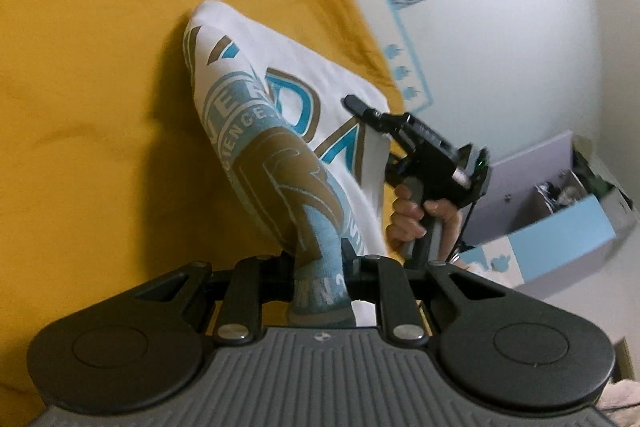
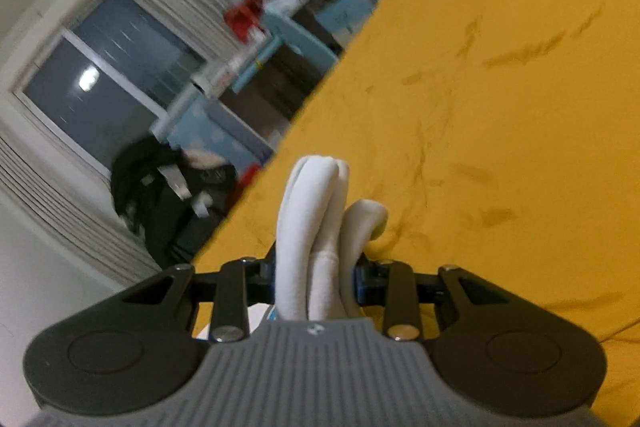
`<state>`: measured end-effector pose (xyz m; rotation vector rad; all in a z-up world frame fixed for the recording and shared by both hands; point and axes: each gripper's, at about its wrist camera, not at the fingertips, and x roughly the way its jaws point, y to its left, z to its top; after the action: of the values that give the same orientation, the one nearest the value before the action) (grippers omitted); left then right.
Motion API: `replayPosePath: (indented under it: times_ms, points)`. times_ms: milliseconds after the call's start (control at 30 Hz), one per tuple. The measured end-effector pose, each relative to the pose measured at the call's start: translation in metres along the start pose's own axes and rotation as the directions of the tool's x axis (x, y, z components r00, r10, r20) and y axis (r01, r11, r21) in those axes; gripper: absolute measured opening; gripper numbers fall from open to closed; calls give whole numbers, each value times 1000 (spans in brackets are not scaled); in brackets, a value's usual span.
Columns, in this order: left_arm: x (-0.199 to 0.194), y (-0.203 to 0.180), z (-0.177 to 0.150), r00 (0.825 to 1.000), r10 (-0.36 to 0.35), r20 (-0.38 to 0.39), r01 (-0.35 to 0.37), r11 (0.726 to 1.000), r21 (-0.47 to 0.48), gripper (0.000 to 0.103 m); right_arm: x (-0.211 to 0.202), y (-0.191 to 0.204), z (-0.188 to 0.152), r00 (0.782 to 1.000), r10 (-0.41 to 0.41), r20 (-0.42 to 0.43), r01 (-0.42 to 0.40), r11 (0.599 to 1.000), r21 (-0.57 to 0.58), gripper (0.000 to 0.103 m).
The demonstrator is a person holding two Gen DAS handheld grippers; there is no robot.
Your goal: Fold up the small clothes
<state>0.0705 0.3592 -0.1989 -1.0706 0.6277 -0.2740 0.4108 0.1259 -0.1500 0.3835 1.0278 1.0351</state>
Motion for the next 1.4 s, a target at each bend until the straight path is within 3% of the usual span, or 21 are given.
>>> replayPosePath:
  times_ms: [100,167,267,400,533,633,800,900,1000,1133,1300,1400]
  points:
    - [18,34,-12,999,16,-33,-18,998,-55,21,33,-16,-16,991,-113,-68,112,993,-27,28]
    - [15,47,-15,1000,-1,-25,0,999,-42,21,43,-32,-25,982,-171,-76,169,985,-25,28]
    - [12,51,-14,1000,-17,-18,16,999,-46,21,49,-59,-31,985,-152,-77,158,985,75,29]
    - [11,45,-12,1000,4,-22,-5,998,-58,21,54,-62,-34,985,-159,-65,165,982,94,33]
    - [10,31,-7,995,86,-41,-87,995,-39,21,39,-53,-31,971,-235,-40,238,968,87,42]
    - [-2,10,-5,975,217,-45,-216,976,19,24,5,-31,-31,954,-300,17,300,954,-26,43]
    - [-36,-54,-10,912,409,18,-401,883,246,33,-57,25,-55,965,-260,33,258,919,-299,43]
    - [-32,-81,-11,932,358,62,-359,878,317,52,-79,54,-85,983,-184,-8,168,914,-369,42]
    - [-9,-92,-7,944,320,84,-328,872,364,53,-82,70,-122,990,-135,-47,105,909,-404,41]
    - [20,-89,-4,925,346,159,-380,821,426,53,-80,58,-164,980,-189,-62,145,890,-433,41]
    - [40,-50,1,912,405,68,-401,839,368,51,-76,27,-187,965,-237,-111,169,889,-426,39]
    - [43,-33,-5,906,418,59,-408,829,382,46,-73,21,-190,967,-224,-126,149,888,-434,39]
